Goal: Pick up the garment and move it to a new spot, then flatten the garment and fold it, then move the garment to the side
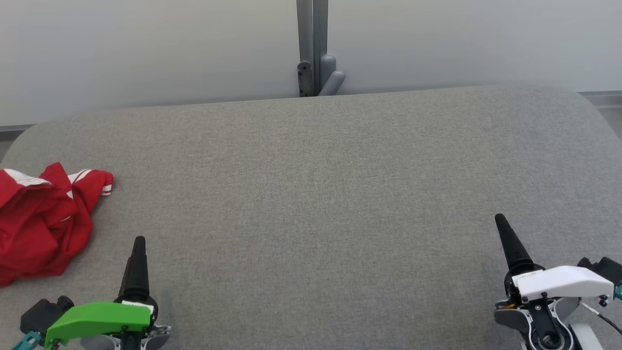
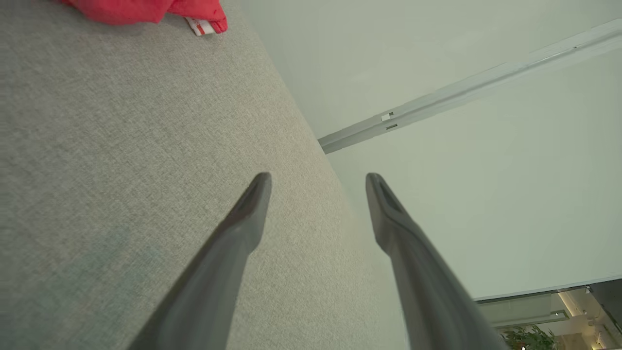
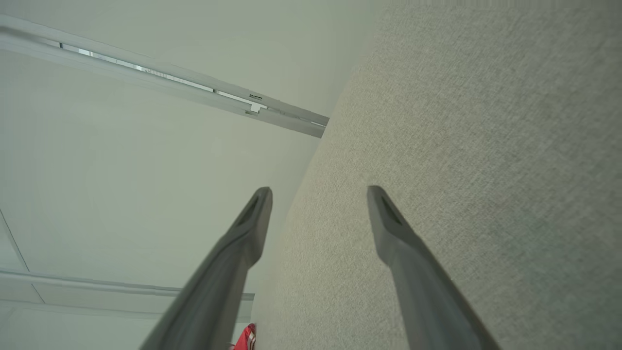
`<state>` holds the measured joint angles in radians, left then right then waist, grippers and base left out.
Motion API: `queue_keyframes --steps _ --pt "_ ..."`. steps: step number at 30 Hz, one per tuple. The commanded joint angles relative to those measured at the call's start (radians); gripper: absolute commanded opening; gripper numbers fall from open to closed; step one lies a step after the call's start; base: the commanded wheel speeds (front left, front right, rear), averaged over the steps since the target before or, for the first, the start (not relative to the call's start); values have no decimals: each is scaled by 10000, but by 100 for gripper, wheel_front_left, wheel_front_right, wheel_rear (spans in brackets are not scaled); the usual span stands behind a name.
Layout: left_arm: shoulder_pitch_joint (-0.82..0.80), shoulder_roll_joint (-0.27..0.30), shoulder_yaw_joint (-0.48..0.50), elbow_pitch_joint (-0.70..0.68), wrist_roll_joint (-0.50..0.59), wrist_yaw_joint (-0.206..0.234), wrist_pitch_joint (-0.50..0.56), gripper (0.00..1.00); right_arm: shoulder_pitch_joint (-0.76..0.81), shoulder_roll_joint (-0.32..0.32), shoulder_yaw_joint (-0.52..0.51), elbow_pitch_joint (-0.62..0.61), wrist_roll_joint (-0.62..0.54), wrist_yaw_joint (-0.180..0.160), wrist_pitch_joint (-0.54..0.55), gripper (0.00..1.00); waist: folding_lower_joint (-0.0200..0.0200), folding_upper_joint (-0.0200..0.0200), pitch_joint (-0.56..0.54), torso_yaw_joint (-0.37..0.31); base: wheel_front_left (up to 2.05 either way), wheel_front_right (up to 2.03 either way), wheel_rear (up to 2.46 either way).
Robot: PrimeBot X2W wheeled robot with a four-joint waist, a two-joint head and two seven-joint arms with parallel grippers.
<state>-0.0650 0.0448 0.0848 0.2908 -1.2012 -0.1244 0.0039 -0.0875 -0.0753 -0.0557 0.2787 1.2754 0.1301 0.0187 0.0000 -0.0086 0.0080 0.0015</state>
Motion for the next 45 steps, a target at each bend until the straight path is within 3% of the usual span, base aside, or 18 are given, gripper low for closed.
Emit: queue_keyframes --steps 1,14,45 --pt "-82 81 -73 -128 603 34 -112 100 -261 -85 27 -169 -550 4 -130 100 0 17 5 1 0 0 0" --pt "11 214 -422 -16 2977 357 -601 100 -328 -27 258 -65 -3016 5 -640 100 0 26 17 9 0 0 0" --pt "188 313 -741 -216 6919 524 -1533 100 -348 -38 606 -66 -6999 6 -1628 100 0 47 66 63 0 0 0"
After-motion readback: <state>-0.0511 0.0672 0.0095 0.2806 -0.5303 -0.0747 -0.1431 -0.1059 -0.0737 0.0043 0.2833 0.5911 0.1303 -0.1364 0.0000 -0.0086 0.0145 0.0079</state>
